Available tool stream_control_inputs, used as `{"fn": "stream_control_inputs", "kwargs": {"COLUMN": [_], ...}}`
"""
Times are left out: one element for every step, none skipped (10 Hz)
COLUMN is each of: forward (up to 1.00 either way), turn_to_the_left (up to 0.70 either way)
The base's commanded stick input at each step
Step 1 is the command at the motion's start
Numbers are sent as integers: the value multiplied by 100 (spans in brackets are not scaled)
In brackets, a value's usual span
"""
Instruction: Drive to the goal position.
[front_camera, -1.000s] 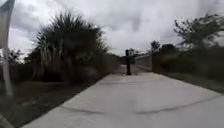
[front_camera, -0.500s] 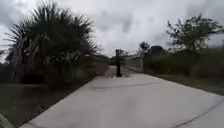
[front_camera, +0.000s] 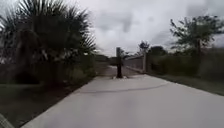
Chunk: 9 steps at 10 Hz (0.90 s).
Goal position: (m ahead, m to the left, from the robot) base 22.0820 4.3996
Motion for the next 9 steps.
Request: {"fn": "stream_control_inputs", "kwargs": {"forward": [70, 70, 70, 70, 70, 70, 70, 70, 70], "turn_to_the_left": [0, 0, 0, 0, 0, 0, 0, 0, 0]}}
